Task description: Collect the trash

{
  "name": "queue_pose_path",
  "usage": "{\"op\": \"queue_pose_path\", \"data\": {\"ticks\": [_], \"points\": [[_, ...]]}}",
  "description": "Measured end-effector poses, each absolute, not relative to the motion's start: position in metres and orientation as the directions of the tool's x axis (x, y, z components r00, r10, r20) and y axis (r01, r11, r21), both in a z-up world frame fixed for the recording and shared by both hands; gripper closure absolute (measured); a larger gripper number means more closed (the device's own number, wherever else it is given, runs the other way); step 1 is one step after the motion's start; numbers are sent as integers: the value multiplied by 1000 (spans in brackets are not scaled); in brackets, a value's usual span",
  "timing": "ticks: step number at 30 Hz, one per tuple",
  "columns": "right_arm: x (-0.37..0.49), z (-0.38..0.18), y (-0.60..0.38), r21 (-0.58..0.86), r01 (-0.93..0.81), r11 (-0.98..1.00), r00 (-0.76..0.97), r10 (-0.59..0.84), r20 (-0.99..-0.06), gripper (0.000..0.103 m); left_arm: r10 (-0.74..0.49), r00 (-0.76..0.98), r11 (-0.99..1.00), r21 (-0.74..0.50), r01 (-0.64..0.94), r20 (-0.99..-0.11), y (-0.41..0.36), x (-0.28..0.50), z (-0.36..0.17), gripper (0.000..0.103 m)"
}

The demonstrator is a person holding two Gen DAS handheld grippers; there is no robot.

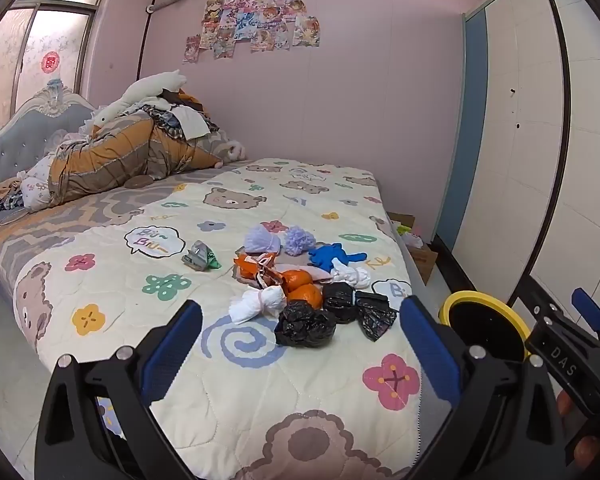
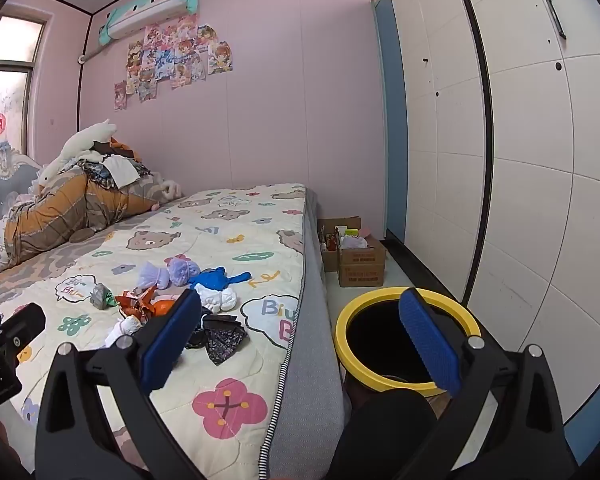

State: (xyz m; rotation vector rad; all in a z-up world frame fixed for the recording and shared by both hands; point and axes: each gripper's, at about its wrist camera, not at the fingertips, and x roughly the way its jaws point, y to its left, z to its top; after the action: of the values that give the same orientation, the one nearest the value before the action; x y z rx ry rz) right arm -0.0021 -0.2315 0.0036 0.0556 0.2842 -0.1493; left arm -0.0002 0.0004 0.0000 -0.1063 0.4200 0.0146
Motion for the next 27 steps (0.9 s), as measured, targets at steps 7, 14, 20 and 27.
{"op": "queue_pose_path", "data": {"ticks": [7,14,20,27], "points": [[-2,4,-232,39,156,987,949,-139,-283,8,-5,913,995,-93,-37,-408,0,1,1,7],[-2,3,-232,38,157,987,948,-140,-285,8,-8,913,995,-94,-34,-408,-5,-1,5,7],[-2,3,-232,38,158,987,948,-141,-286,8,-4,914,995,-96,-38,-406,-3,-1,3,8],[-1,2,-232,39,159,987,947,-141,-288,8,-8,914,994,-99,-35,-407,-2,-1,3,7]]}}
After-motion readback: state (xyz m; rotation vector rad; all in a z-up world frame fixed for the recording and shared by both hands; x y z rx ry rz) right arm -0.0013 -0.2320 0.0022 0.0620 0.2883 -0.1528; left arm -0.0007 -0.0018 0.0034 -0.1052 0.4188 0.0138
